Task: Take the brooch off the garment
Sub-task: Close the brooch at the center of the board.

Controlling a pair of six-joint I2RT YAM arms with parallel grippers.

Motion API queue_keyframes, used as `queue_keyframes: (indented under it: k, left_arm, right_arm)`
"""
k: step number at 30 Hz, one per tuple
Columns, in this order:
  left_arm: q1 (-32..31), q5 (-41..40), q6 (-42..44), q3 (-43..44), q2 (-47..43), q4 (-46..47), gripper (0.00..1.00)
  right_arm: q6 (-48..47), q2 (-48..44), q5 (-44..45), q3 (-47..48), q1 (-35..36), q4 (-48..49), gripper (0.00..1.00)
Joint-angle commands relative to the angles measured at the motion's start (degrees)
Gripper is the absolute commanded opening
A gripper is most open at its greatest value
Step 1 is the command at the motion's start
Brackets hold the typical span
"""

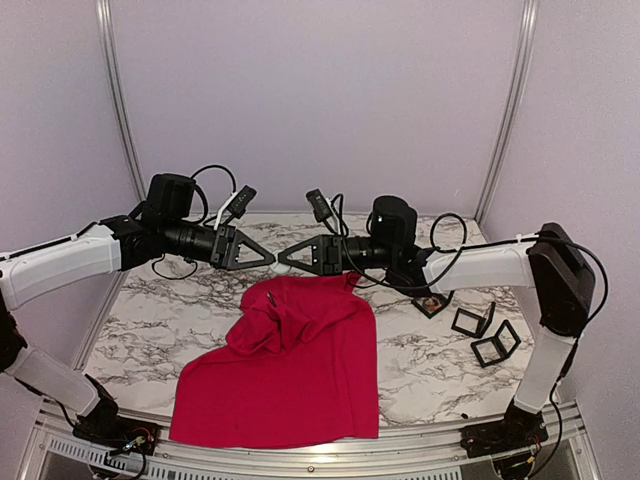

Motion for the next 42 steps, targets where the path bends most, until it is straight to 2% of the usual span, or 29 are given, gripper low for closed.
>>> queue_keyframes:
  k: [1, 12, 24, 28, 42]
  left_arm:
    - [-0.26, -0.12, 0.84, -0.17, -0.91, -0.69, 0.00]
    - [-0.26, 0.29, -0.18, -0.41, -1.15, 0.55, 0.00]
    - [-0.26, 1.82, -3.46, -1.00, -1.70, 4.04, 0.00]
    - [-0.26, 2.55, -5.45, -1.80, -2.05, 7.73, 0.00]
    - [-0.26, 3.00, -7.40, -2.78, -2.79, 10.33, 0.00]
  right_arm:
    - [-0.17, 1.42, -0.63, 2.71, 0.37, 0.51, 0.21]
    - [-1.17, 1.74, -0.34, 2.81, 0.47, -0.75, 0.16]
    - [-4.18, 1.36, 2.18, 3.44, 1.10, -3.60, 0.14]
    - [-5.45, 1.22, 3.50, 3.70, 1.35, -4.88, 0.13]
    - [-7.57, 0.70, 7.34, 4.05, 2.21, -6.61, 0.11]
